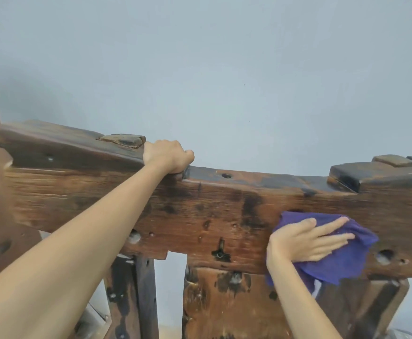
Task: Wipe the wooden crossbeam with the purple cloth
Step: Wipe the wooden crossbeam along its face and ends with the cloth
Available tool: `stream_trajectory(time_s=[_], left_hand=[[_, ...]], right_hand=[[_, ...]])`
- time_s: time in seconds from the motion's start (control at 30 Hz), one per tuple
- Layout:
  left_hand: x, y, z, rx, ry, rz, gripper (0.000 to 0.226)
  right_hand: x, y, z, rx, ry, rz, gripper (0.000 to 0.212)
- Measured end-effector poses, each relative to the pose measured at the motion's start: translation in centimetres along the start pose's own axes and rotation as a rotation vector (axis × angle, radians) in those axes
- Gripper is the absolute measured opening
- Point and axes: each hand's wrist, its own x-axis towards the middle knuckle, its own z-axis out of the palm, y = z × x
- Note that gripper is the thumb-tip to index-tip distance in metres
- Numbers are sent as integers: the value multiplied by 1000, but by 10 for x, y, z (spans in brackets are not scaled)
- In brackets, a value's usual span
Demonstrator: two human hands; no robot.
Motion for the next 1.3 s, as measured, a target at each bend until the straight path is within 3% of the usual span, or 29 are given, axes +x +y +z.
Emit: stream_trajectory(time_s=[0.03, 0.07, 0.2, 0.4, 0.47, 0.53, 0.6, 0.67, 0.77, 0.9, 1.0, 1.13, 1.3], left_hand=[[0, -1, -1, -12, 8, -2, 41], [1, -1, -3, -24, 11, 1, 40], [3, -7, -1, -59, 14, 47, 39], [6, -6, 8, -79, 64, 64, 40], [-3, -3, 9, -4, 289, 215, 40], [-13, 11, -3, 95, 344, 409, 35], [-18, 46, -15, -89, 205, 525, 33], [-23, 96, -29, -348, 41, 534, 42], [-32, 184, -23, -432, -47, 629, 49], [-32, 245, 9, -404, -232, 535, 50], [-17, 249, 15, -396, -261, 490, 52], [-20, 248, 12, -349, -341, 452, 63], [-24, 242, 7, -375, -349, 473, 58]], right_hand=[[-17, -18, 10, 18, -6, 70, 62], [-35, -29, 16, -10, -32, 24, 63], [-76, -11, 6, -275, -343, -579, 67], [63, 13, -52, -601, -610, -1326, 63], [116, -1, -70, -648, -573, -1300, 66], [148, -17, -78, -662, -487, -1143, 66], [153, -22, -77, -652, -413, -1102, 58], [147, -18, -65, -608, -298, -1083, 52], [146, -3, -52, -555, -187, -1123, 51], [170, 12, -48, -481, -139, -1302, 53], [174, 14, -46, -438, -103, -1387, 55], [187, 23, -55, -414, -188, -1508, 59], [235, 45, -72, -388, -320, -1788, 68]])
